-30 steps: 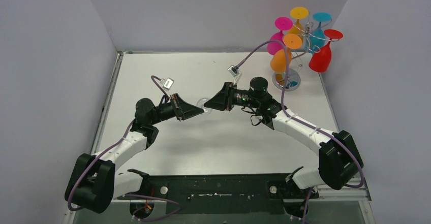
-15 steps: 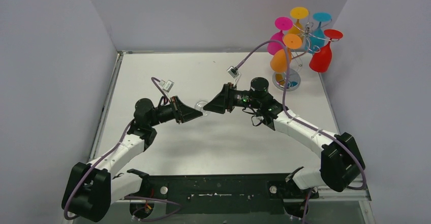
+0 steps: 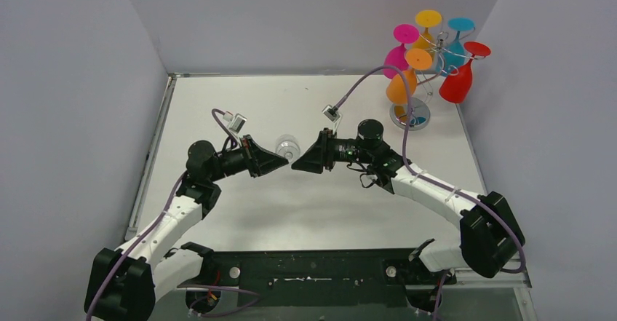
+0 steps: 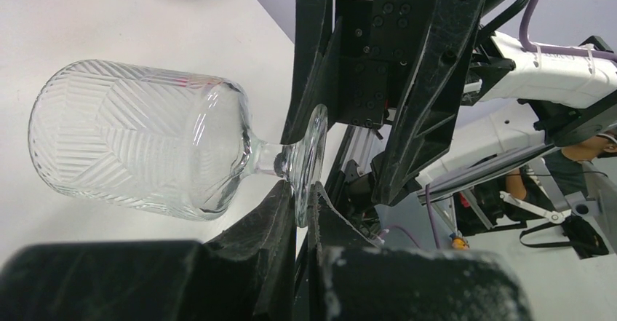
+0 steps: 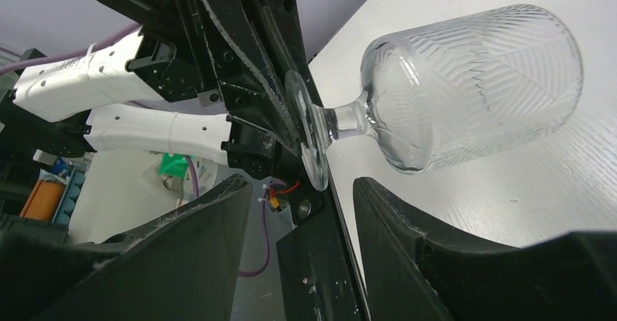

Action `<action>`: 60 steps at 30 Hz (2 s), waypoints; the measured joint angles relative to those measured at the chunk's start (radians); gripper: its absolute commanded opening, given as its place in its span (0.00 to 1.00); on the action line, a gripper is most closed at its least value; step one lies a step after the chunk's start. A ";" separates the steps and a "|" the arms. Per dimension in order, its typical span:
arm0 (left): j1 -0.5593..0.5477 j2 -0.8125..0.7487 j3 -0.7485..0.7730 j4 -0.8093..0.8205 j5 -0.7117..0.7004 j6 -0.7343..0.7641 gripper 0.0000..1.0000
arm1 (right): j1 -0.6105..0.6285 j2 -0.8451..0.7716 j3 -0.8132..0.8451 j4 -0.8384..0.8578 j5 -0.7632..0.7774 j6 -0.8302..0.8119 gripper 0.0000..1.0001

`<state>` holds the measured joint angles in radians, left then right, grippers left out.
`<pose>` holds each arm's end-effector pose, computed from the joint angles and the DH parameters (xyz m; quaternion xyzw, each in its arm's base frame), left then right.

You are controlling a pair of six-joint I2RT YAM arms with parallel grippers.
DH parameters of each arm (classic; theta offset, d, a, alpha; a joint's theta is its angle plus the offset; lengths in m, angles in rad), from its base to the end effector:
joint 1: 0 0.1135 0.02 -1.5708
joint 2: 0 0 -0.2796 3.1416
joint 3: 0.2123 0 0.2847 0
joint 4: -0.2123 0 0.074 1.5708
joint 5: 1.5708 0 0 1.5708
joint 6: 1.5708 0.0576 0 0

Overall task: Take the wine glass off the wine glass rack
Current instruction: Place the wine glass at the center of the board.

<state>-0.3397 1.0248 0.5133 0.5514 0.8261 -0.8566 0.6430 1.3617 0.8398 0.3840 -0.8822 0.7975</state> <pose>0.2309 -0.1265 0.2730 0.1176 0.6875 -0.6017 0.3892 0.2476 0.2411 0.2851 -0.2269 0.7016 0.6337 0.2340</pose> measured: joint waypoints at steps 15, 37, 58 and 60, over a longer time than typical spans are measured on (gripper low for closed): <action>-0.006 -0.030 0.017 -0.039 0.005 0.056 0.00 | 0.047 0.033 -0.009 0.112 0.030 0.001 0.25; -0.010 -0.042 0.028 -0.073 0.045 0.096 0.00 | 0.052 0.047 -0.113 0.358 0.039 0.010 0.00; -0.014 -0.040 0.106 -0.192 0.041 0.172 0.62 | 0.148 -0.066 -0.167 0.138 0.260 -0.382 0.00; -0.013 -0.040 0.127 -0.243 0.035 0.202 0.65 | 0.163 -0.069 -0.179 0.116 0.289 -0.428 0.00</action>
<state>-0.3523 0.9848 0.6407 0.3084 0.8616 -0.6548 0.8059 1.2922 0.6613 0.4999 -0.5934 0.3691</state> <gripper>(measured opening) 0.616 0.113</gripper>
